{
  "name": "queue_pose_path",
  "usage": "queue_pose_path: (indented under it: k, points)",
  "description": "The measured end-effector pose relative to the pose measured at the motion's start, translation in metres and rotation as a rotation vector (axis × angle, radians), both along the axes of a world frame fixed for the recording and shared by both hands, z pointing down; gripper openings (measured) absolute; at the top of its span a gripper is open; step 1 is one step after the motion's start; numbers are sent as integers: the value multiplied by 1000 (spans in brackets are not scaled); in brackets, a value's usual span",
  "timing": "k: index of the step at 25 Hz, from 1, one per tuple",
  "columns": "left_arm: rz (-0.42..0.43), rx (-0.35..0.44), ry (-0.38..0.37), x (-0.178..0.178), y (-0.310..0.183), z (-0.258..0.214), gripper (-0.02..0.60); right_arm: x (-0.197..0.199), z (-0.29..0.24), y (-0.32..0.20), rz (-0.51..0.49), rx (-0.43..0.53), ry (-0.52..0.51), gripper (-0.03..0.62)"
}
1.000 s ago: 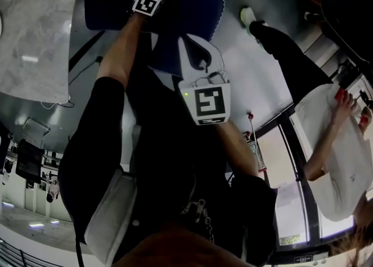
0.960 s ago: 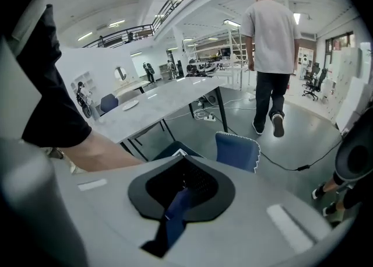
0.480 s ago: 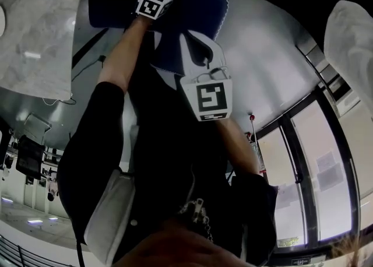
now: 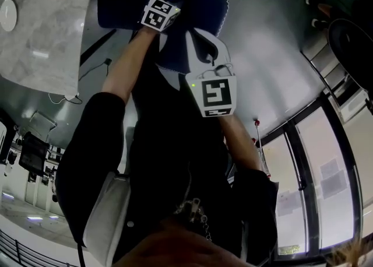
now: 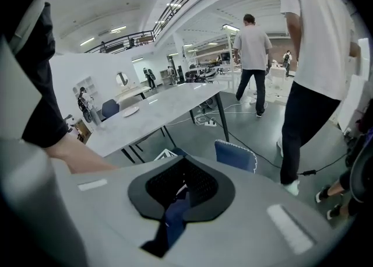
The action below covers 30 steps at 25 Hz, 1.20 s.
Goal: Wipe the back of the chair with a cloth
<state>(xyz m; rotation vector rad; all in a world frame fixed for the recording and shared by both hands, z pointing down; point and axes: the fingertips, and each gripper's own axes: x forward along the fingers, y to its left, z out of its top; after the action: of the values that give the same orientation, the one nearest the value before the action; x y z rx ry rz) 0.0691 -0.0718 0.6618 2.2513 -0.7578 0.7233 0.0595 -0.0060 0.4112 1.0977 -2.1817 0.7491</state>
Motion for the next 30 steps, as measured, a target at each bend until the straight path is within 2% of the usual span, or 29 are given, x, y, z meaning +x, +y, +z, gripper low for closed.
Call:
queue_pose_path:
  k: [7, 15, 21, 30]
  points:
    - [-21, 13, 20, 4, 7, -26, 129, 22, -8, -8, 47, 31, 16, 3]
    - [-39, 17, 30, 12, 13, -60, 129, 46, -8, -13, 42, 47, 48, 3]
    - [-45, 30, 34, 13, 15, -84, 129, 49, -13, -10, 76, 47, 29, 3]
    - [-32, 74, 28, 23, 25, -129, 129, 54, -25, -4, 78, 70, 24, 3]
